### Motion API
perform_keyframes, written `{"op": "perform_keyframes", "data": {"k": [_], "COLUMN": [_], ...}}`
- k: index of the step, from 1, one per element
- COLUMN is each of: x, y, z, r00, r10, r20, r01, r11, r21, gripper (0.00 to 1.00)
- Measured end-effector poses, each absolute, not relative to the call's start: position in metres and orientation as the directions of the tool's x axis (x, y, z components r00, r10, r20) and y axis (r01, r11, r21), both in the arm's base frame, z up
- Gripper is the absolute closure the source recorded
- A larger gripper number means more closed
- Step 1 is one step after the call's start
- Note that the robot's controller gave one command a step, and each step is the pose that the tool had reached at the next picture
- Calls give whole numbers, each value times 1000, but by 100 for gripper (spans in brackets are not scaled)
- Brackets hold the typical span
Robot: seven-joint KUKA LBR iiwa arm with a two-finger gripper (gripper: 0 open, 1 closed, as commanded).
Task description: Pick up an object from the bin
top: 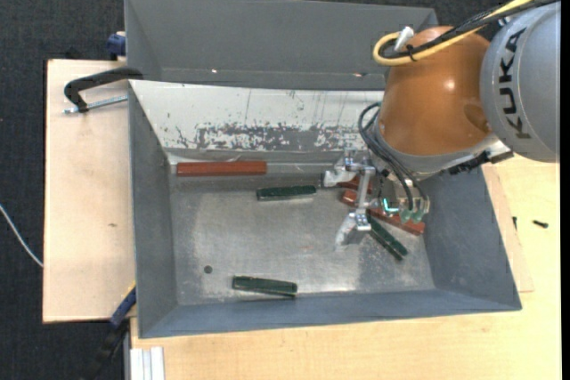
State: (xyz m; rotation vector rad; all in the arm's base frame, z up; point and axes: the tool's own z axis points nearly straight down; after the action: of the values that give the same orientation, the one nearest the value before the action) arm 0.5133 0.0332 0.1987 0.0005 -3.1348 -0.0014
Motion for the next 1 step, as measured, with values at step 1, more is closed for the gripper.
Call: {"op": "perform_keyframes", "data": {"k": [1], "x": [515], "y": [33], "z": [202], "r00": [-1000], "r10": [0], "r20": [-1], "r01": [0], "r11": [1000], "r21": [1], "gripper": [0]}}
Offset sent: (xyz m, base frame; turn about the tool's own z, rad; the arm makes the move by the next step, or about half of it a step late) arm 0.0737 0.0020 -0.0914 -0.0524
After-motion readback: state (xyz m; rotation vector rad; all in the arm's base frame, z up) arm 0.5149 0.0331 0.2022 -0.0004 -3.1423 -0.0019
